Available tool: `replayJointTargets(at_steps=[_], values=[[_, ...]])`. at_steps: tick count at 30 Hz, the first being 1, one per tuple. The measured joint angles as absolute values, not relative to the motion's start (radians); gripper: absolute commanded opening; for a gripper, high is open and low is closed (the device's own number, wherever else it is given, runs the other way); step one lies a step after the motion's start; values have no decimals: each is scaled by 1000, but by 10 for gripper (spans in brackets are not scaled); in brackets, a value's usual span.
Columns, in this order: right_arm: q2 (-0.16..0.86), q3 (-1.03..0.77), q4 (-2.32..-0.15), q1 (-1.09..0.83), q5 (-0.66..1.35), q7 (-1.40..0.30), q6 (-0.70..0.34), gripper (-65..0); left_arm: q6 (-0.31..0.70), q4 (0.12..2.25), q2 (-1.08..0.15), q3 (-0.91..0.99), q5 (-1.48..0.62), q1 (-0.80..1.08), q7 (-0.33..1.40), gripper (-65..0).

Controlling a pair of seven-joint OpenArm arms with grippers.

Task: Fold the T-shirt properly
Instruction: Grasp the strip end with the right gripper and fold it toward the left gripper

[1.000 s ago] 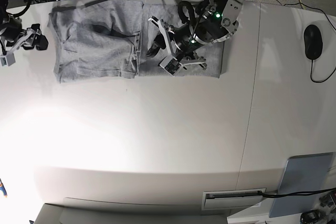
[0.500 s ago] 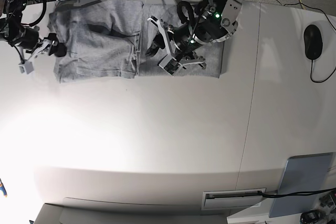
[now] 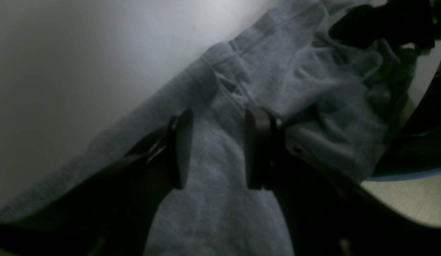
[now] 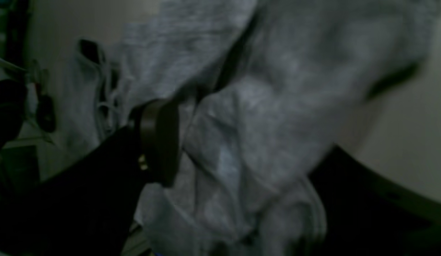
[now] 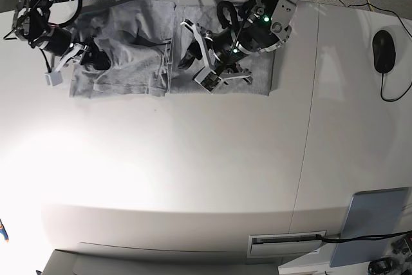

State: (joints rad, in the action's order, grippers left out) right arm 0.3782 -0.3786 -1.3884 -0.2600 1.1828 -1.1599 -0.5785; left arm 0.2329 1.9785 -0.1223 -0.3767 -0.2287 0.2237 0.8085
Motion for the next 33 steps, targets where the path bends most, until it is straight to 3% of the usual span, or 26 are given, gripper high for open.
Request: replayJointTargets(at_steps=[5,7,12,13,17,25,29,33], values=[[351,-379,-1390,-257,1195,-1178,-585,-294,233,1979,-122,-377,-229,224,809,-394],[351,-379,-1389,-257,1188,-1182,-600,-364,233,1979,-122,-377,-229,224,809,-394],[347,-376,-1386,-264,1151,-1170,-622,-630,233,1979,-122,-377,-229,224,809,-394],[346,-377,-1386,-265,1150,-1153,-622,-650,233,1979,-122,-377,-229,224,809,-394],[358,-392,-1386,-266,1087,-1095,-629,-650,233,1979,-122,-377,-189,229,815,-394],[528,-562,-1460,-274,1008,-1185,-610,-650,229,1979,-139,-377,-125,282,811,-394],[514,-602,-1657,-273,1024,-1284,-570,-650,224,1957,-167,-376,-123,290,800,-394],[387,-558,-1884,-276,991,-1332,-530,-650,222,1885,-168,-377,-121,292,738,-394]])
